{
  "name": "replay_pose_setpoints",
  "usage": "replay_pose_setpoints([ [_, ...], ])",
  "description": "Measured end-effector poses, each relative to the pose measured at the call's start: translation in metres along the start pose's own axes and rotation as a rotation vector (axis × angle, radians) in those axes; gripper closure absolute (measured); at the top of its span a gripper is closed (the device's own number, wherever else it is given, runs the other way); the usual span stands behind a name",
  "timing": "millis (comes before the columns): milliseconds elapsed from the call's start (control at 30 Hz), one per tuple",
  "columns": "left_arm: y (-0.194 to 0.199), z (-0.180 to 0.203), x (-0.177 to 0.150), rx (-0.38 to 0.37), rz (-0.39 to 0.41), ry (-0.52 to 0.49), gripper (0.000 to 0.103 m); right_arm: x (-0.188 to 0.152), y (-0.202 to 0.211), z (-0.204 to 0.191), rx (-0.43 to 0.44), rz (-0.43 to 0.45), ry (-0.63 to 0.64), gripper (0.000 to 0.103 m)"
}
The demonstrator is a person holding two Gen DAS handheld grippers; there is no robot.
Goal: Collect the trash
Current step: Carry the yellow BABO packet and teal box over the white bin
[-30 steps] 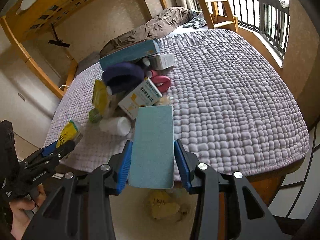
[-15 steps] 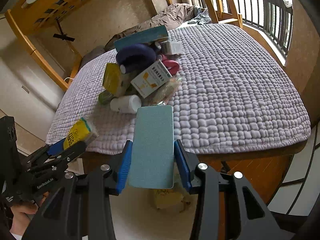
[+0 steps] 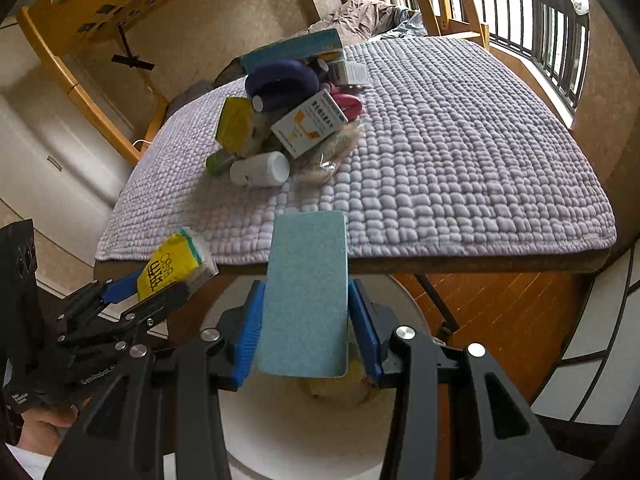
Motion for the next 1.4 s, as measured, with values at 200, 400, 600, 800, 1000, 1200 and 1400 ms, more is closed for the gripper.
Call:
replay_pose_setpoints([
  [200, 0.002, 0.009, -0.008, -0.005, -0.008, -0.021, 0.039, -0.009, 0.000, -0.002, 0.006, -0.014, 0.006, 0.061],
  [400, -0.001, 0.014, -0.016, -0.005, -0.027, -0.035, 0.039, -0.015, -0.001, -0.003, 0.007, -0.028, 0.015, 0.061],
  [600, -0.008, 0.015, -0.024, -0.006, -0.054, -0.037, 0.039, -0.021, -0.004, -0.001, -0.001, -0.043, 0.020, 0.061],
  [800, -0.015, 0.017, -0.029, -0.005, -0.077, -0.039, 0.039, -0.027, -0.013, 0.002, -0.013, -0.067, 0.021, 0.061],
  [1000, -0.020, 0.015, -0.034, -0.003, -0.096, -0.041, 0.039, -0.033, -0.023, 0.002, -0.012, -0.095, 0.030, 0.061],
  [1200, -0.027, 0.014, -0.041, 0.000, -0.119, -0.042, 0.039, -0.037, -0.033, 0.002, -0.017, -0.120, 0.033, 0.061],
  [1400, -0.034, 0.013, -0.047, 0.005, -0.140, -0.045, 0.039, -0.041, -0.044, 0.002, -0.021, -0.144, 0.030, 0.061],
])
Point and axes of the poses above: each gripper's, at about its wrist camera, not at the fingertips, and y roughly against the way its jaws point, z to its right, x to its top, the point moved 5 cm from there along -y, roughly the way its jaws point, and after that the axes turned 2 degrees about -y, right-handed, at the moved point
